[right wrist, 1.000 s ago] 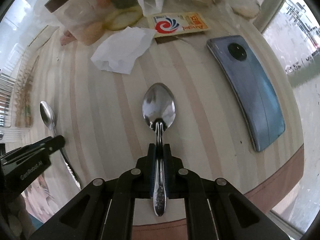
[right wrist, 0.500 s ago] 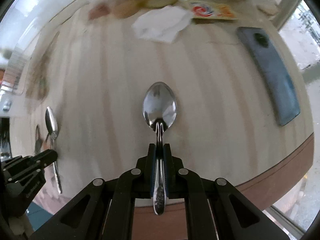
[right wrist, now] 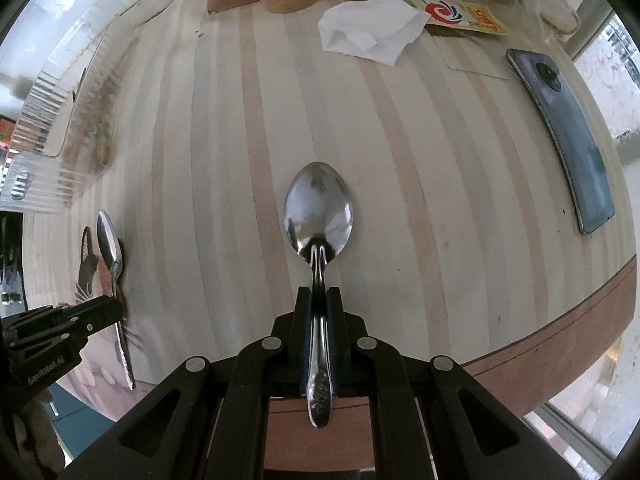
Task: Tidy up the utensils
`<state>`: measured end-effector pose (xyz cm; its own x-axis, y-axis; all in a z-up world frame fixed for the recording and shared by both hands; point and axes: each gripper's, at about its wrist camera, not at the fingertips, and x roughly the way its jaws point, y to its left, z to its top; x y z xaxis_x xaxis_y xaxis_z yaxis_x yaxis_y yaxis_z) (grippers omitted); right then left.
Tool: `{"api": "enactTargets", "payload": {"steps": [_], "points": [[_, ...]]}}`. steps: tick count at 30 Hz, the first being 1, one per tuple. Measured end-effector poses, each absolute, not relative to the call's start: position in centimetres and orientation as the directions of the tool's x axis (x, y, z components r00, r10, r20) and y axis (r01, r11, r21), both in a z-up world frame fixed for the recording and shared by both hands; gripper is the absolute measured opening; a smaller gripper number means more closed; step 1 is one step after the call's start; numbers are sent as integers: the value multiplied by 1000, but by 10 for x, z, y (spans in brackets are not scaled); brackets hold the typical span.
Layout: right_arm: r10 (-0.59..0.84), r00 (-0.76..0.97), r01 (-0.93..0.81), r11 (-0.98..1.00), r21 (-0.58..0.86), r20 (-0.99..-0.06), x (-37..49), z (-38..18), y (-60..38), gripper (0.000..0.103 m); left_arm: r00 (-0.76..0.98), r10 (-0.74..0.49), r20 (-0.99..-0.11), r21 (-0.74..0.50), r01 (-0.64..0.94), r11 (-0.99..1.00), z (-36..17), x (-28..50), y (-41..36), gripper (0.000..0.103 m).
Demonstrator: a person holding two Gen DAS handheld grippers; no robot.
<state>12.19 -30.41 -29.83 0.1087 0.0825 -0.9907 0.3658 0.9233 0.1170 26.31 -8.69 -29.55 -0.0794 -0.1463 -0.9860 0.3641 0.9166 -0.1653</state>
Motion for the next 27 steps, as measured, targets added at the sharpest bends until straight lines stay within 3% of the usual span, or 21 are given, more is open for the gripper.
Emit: {"api": "enactTargets", "payload": {"steps": [2,4,11,22,25,27], "points": [[75,108,368,923,110,-991,129,-300,-311,8,-61,-135,-989,-148,370,917,-293,265,-93,13],[66,106,366,925,100,-992,134,-300,-315,8,-32,-100,-994,-105,387,916,-293,259,-97,4],[61,131,389,915,108,-990,136,-302,-304,7,16,-95,-995,-81,396,915,-277,240,-112,0],[110,184,413,893,178,-977,130,-289,-311,7,60,-153,-986,-122,359,925,-243,257,-87,0],[114,193,411,892,186,-974,133,-286,-313,7,-3,-187,-982,-176,348,921,-255,258,-82,4],[113,196,413,891,187,-974,136,-284,-315,7,-34,-190,-981,-190,356,915,-263,244,-81,15]]}}
